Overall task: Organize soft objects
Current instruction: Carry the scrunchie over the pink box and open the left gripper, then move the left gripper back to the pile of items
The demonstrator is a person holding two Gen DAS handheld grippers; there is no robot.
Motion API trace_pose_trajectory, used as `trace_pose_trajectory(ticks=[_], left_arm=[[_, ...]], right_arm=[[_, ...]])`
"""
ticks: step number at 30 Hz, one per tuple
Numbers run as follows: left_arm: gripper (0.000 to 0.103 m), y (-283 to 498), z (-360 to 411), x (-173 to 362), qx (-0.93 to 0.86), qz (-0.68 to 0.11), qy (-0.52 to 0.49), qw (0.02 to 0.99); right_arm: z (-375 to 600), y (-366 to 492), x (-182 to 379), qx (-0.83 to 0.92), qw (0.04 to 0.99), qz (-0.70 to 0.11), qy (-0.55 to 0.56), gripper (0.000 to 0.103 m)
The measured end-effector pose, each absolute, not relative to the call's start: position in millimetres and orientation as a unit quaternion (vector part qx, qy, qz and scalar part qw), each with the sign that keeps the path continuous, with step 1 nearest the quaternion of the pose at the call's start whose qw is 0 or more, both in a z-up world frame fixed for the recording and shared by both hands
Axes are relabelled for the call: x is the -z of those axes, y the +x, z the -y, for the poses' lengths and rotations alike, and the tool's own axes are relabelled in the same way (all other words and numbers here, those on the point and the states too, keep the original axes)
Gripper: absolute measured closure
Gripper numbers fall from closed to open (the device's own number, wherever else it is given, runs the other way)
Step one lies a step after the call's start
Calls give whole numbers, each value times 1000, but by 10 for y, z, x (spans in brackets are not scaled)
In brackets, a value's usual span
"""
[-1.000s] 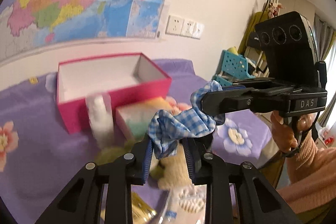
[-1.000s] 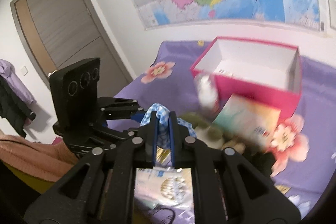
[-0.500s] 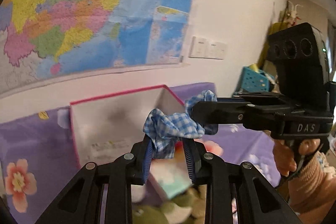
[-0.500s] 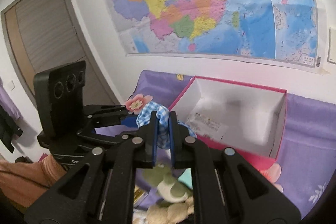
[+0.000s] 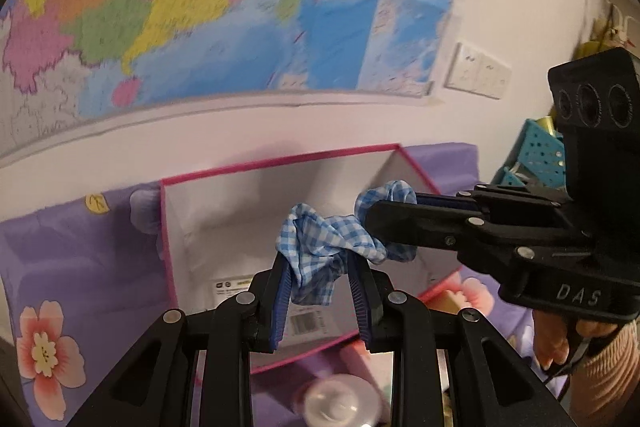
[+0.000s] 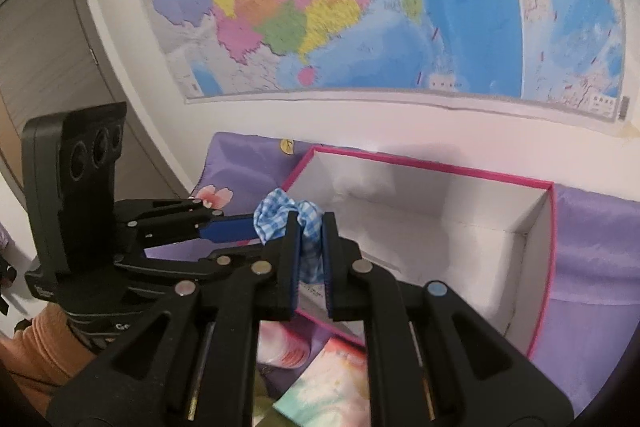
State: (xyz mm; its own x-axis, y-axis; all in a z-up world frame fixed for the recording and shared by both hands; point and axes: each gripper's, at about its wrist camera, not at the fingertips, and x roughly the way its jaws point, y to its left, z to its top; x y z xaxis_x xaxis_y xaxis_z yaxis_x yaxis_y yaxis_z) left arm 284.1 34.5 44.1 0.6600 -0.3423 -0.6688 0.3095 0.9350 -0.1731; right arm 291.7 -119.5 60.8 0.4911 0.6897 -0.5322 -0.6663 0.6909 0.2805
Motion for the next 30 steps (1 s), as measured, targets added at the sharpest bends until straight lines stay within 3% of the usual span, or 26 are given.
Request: trace_pose_trajectory(ticks=[4, 8, 12, 22, 30], left_arm=[[73, 2951, -433, -306, 156, -389, -33, 907], [58, 2966, -563, -209, 136, -399, -43, 906], [55, 2925, -681, -203, 126, -394, -53, 909], [54, 2359, -867, -422, 117, -339, -67, 931], [44, 1385, -938, -441, 169, -307, -82, 933]], right_arm=[[1090, 3066, -466, -386, 861, -330, 24, 86], [993, 3216, -270, -361, 858, -365, 12, 79], [1079, 3272, -154, -345, 854, -388, 24, 71], [1526, 2994, -294, -344, 853, -388, 55, 70], [1818, 2246, -636, -390, 852, -348, 34, 69]])
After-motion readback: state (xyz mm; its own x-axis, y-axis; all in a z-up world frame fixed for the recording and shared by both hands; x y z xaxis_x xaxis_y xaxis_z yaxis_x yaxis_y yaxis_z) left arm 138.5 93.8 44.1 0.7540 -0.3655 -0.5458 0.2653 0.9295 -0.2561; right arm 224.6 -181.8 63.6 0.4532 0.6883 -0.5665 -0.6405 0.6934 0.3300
